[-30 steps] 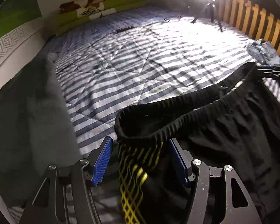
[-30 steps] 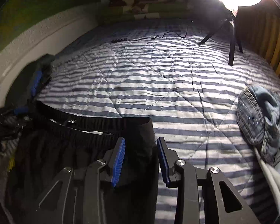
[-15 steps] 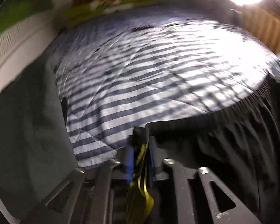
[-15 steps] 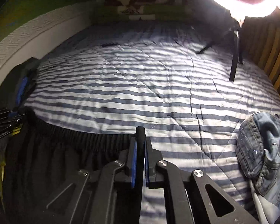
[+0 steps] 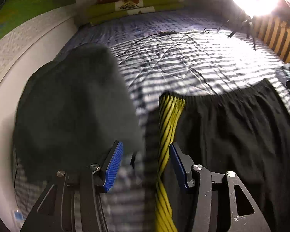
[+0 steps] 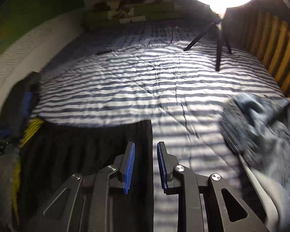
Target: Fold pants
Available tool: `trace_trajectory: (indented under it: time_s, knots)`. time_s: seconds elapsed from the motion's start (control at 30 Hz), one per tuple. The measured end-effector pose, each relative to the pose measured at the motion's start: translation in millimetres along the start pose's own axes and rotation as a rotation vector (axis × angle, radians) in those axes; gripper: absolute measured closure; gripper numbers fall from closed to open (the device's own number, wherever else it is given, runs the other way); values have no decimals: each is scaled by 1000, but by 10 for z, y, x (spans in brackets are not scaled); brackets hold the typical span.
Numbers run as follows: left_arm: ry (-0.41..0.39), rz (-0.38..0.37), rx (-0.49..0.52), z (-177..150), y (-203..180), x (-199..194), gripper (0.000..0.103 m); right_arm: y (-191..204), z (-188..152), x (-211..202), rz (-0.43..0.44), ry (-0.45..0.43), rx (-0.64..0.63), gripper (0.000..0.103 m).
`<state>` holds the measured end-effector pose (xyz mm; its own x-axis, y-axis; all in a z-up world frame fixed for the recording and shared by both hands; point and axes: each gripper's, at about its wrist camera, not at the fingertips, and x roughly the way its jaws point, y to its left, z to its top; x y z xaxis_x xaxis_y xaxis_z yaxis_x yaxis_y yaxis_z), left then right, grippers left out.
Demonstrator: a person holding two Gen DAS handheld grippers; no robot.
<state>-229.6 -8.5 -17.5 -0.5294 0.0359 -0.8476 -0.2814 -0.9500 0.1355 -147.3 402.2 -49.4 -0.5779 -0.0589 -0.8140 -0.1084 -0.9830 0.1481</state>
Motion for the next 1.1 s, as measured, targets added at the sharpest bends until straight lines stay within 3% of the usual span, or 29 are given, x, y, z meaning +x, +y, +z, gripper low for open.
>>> trace_trajectory:
  time_s: [0.27, 0.43, 0.63, 0.77, 0.9, 0.97, 1.1]
  knots:
    - [-109, -58, -55, -736, 209, -1470, 48, -87, -765, -1576, 92, -86, 66, 82]
    - [-111, -81, -54, -1356, 126, -2058, 45, 9, -1521, -2137, 77, -59, 56, 82]
    - [-7, -121, -118, -2331, 60, -2021, 40, 146, -2463, -2228, -1, 31, 21, 81]
    - [44, -182, -201, -2753, 16, -1853, 40, 105, -2916, -2025, -22, 115, 58, 80]
    - [28, -270, -152, -2946, -441, -1939, 40, 217, -3015, -1907, -35, 143, 39, 77]
    - [21, -290, -96, -2963, -697, -1955, 40, 257, -3005, -1819, -54, 162, 21, 72]
    - [43, -301, 7, -2953, -1180, -1889, 40, 237, -2994, -1702, -15, 196, 51, 72]
